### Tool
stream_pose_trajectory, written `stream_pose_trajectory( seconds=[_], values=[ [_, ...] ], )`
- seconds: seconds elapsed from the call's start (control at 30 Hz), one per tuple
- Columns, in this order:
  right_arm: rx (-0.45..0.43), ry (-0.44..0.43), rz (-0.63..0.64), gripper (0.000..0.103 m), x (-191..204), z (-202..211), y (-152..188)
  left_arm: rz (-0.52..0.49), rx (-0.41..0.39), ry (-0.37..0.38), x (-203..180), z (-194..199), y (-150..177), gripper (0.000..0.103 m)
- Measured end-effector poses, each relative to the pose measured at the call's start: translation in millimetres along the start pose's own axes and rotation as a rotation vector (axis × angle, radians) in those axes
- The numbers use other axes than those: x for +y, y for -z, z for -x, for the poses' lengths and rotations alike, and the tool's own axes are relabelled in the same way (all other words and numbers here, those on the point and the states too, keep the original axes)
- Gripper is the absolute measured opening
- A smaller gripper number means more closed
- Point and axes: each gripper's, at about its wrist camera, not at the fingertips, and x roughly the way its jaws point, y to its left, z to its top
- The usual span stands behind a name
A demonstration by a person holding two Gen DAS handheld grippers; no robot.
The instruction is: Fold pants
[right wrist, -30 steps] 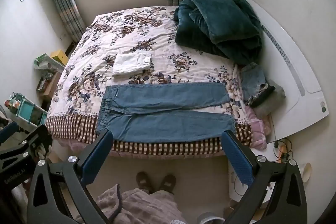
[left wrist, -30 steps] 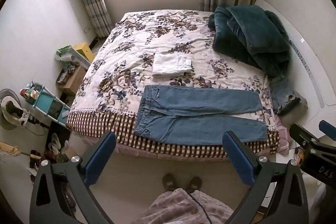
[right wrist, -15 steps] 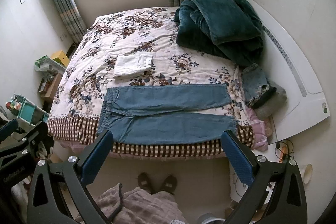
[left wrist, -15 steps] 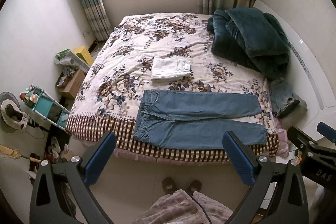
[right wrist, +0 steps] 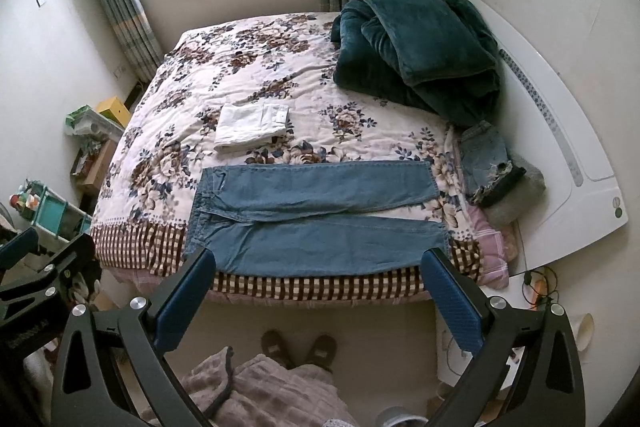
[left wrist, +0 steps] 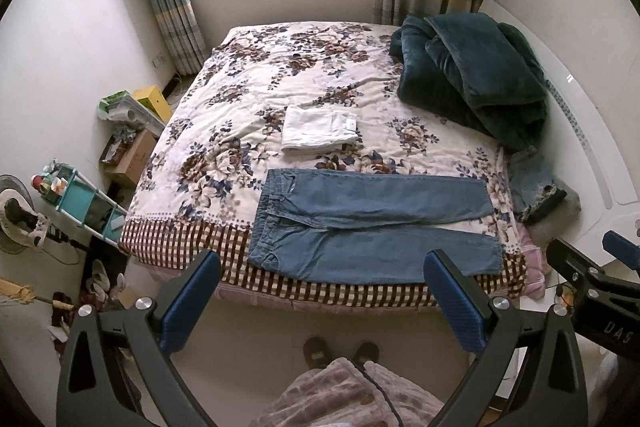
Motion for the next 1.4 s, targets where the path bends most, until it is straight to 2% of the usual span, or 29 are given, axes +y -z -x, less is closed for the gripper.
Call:
stream_pose_trajectory(
  seconds=[1.4],
  values=[
    [0.016,-0.003,0.005,0.103,4.5,-1.2,-5.8,0.017,0.006,0.013,6.6,-0.7,0.3,0.103]
  ],
)
